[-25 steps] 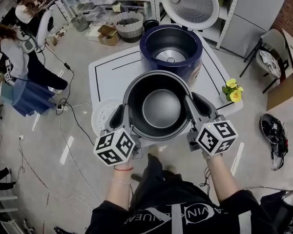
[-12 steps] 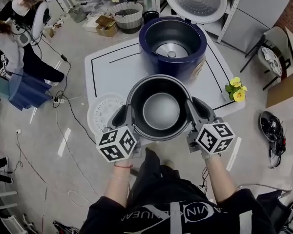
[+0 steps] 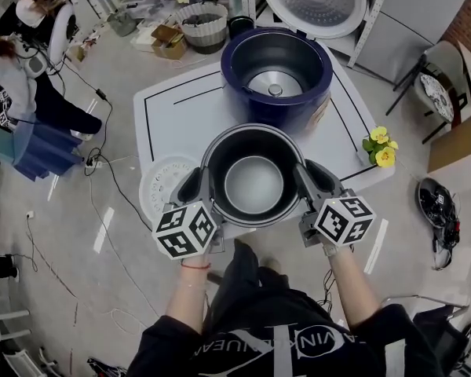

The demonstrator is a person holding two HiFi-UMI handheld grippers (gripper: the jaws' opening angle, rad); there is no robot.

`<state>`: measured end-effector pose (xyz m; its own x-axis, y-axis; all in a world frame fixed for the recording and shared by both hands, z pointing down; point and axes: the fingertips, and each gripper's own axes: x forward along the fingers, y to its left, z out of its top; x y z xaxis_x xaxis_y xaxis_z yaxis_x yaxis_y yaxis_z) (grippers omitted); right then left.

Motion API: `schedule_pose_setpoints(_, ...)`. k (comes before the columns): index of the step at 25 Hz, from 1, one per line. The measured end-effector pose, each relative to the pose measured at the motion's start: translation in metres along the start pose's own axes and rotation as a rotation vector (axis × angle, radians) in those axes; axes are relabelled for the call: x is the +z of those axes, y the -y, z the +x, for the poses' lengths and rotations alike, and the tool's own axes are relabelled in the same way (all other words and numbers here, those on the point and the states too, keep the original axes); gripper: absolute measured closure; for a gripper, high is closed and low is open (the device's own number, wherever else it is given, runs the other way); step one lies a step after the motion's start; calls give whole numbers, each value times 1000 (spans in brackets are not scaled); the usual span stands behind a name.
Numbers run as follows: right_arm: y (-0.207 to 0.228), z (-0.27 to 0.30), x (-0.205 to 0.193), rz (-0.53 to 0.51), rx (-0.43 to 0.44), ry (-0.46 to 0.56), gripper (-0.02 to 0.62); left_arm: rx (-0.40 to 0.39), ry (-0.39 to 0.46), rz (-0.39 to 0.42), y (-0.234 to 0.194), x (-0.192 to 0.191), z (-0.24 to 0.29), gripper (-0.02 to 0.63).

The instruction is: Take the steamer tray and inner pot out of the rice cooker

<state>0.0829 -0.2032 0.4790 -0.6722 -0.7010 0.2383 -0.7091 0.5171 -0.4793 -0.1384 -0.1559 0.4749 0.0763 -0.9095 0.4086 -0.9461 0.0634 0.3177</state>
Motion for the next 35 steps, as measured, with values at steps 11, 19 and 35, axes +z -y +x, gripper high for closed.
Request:
schedule_pose_setpoints(11,-1,5,1,-79,13,-16,491,-44,33,-2,-2,0,-1,545)
schedule_pose_setpoints(19,-8,2,10,-254,-3,-5,488,-38,126,105,0,17,-15,545)
schedule_pose_setpoints(35,-40,-34,56,-392,76,116,597,7,273,186,6,50,-65,574)
